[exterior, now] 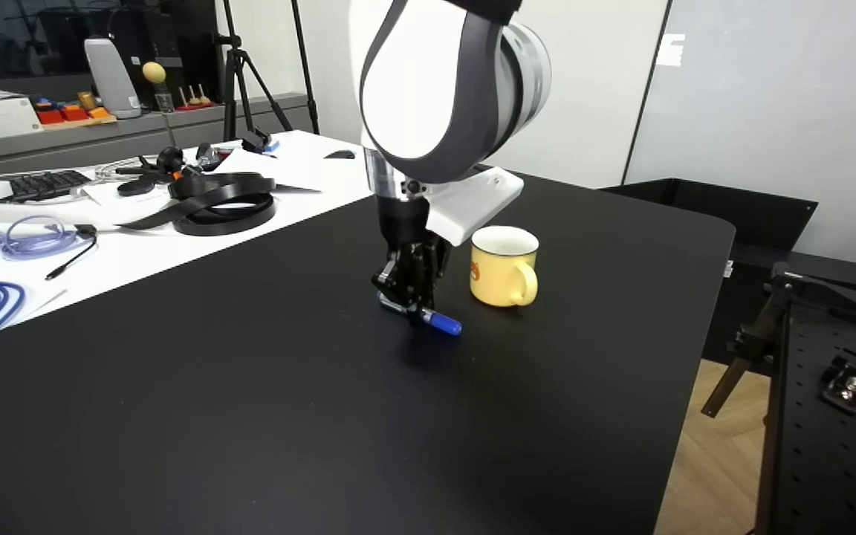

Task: Take the marker out of the cup, put it on the table then put it back in the cup

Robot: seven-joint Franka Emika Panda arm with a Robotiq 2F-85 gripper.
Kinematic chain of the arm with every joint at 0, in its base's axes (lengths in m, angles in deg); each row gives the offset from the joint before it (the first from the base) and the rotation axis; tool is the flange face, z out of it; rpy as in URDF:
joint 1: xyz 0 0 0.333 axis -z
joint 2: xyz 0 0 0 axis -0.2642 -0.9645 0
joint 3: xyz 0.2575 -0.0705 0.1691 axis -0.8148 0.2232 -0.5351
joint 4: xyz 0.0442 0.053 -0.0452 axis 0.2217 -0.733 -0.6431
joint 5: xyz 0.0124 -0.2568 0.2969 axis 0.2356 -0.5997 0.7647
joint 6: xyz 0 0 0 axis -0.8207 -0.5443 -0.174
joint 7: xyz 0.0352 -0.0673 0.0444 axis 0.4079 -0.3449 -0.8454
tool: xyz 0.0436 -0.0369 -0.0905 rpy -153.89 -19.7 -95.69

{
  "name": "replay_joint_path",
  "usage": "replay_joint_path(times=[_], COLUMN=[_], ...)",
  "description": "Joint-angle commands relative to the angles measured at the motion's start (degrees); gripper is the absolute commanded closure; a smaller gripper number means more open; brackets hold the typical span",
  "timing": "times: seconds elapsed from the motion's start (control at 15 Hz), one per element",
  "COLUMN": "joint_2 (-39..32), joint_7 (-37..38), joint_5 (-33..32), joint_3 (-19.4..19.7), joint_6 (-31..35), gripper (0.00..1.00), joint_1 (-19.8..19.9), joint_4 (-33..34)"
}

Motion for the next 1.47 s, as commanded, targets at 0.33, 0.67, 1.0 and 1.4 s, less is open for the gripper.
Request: replay_joint_path(times=[0.33, 0.67, 1.0, 1.4], joint_2=[12.70, 18.40, 20.73, 19.45], joint_7=[-0.98, -3.56, -0.81, 7.05], joint_5=[-1.45, 1.62, -0.72, -9.24], joint_3=[1.68, 0.65, 3.08, 7.30], joint_6=[-8.24, -22.08, -21.93, -1.82], gripper=[0.95, 0.95, 0.95, 0.95], joint_1=[-0.26, 3.06, 4.83, 4.43], joint_4=[-4.02, -3.14, -3.50, -8.93])
